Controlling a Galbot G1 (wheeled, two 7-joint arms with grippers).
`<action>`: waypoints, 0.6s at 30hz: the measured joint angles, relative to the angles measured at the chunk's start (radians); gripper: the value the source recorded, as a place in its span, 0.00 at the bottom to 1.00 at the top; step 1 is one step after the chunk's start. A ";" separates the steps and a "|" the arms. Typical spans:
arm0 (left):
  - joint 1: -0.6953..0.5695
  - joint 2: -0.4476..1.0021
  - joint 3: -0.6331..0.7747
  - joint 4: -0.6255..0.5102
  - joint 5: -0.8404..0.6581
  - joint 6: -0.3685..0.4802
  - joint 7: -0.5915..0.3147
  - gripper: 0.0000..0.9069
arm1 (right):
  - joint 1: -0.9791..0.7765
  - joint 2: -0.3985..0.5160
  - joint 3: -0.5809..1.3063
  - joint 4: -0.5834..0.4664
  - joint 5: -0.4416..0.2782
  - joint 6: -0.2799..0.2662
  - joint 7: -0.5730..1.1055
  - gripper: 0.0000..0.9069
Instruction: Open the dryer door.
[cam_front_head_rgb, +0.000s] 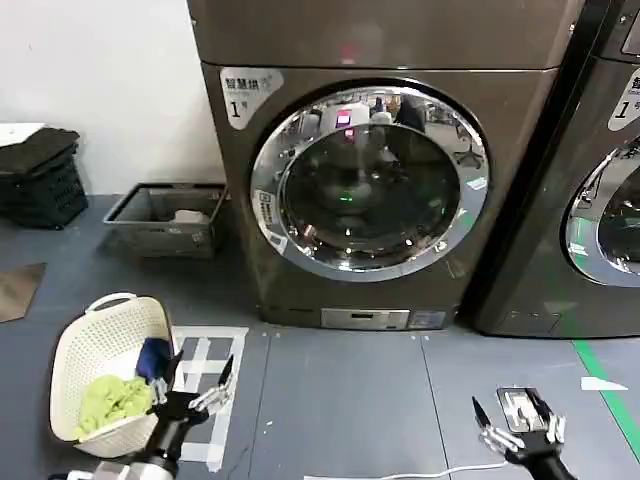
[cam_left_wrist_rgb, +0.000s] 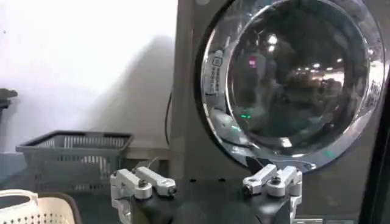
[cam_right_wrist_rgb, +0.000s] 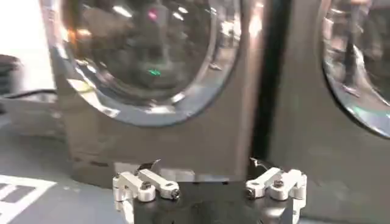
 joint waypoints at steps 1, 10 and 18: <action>0.001 0.000 0.000 -0.002 0.001 0.001 0.000 1.00 | 0.013 -0.021 -0.007 -0.001 0.018 -0.004 -0.001 1.00; 0.010 -0.002 -0.001 -0.006 0.005 0.000 0.001 1.00 | 0.192 -0.207 -0.098 -0.036 0.150 -0.038 0.023 1.00; 0.019 -0.001 -0.004 -0.009 0.005 -0.002 0.002 1.00 | 0.434 -0.319 -0.277 -0.081 0.215 -0.061 0.070 1.00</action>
